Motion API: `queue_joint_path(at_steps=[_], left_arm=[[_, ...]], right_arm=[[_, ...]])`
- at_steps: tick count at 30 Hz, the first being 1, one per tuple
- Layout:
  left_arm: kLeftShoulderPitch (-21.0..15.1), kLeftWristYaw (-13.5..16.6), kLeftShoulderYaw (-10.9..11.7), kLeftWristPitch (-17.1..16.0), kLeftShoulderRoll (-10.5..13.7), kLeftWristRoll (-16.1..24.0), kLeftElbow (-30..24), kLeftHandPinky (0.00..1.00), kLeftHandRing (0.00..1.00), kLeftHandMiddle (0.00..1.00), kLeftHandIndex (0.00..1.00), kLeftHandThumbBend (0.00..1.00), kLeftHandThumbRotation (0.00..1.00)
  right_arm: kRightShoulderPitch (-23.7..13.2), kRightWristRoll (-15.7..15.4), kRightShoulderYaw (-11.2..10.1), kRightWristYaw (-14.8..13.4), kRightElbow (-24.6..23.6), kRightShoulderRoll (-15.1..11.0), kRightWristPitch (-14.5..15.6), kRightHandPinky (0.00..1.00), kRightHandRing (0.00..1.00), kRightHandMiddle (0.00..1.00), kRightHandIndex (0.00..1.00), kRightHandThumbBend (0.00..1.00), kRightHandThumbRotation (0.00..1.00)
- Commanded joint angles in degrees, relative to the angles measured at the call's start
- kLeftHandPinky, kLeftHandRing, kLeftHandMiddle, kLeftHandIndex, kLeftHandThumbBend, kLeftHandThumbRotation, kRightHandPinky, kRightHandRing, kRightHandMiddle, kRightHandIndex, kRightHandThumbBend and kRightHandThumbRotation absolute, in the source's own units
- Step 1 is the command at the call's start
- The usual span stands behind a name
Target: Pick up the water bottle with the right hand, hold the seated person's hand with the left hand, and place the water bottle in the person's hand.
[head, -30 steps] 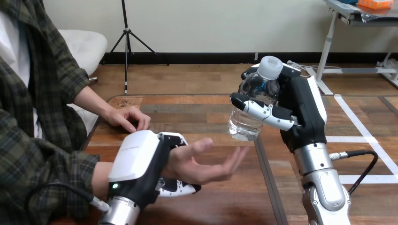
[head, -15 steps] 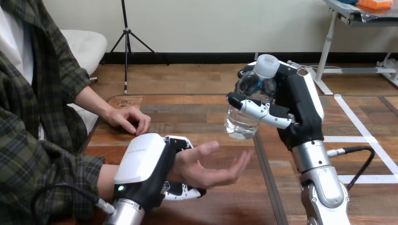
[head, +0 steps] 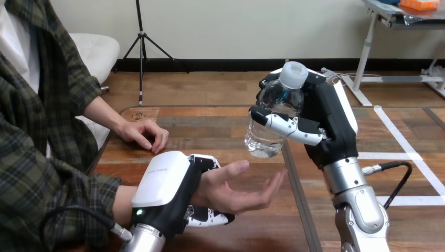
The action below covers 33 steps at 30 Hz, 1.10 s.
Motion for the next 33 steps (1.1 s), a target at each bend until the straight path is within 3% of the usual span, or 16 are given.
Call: queue_joint_path(at_steps=[1, 5, 14, 33], left_arm=[[-1.37, -0.24, -2.40, -2.44, -1.76, 0.13, -2.92, 0.28, 0.33, 0.39, 0.41, 0.82, 0.00], [-1.28, -0.12, -2.40, -2.58, -1.81, 0.09, -2.87, 0.28, 0.33, 0.39, 0.41, 0.81, 0.00], [-1.08, 0.22, -2.33, -2.77, -1.73, 0.36, -2.84, 0.27, 0.33, 0.38, 0.41, 0.81, 0.00], [-1.01, 0.51, -1.95, -3.41, -1.73, -0.09, -2.85, 0.27, 0.33, 0.38, 0.41, 0.81, 0.00]], right_arm=[[-3.57, 2.07, -0.43, 0.43, -1.67, 0.95, -0.84, 0.38, 0.41, 0.46, 0.48, 0.66, 0.00], [-2.50, 2.15, -0.32, 0.36, -2.80, 1.20, 0.17, 0.38, 0.41, 0.45, 0.47, 0.66, 0.00], [-0.57, 0.14, 0.33, -0.26, -3.57, 0.79, -0.92, 0.38, 0.41, 0.45, 0.47, 0.66, 0.00], [2.47, -0.81, 1.11, 0.24, -3.78, 0.75, -3.25, 0.38, 0.41, 0.44, 0.46, 0.69, 0.00]])
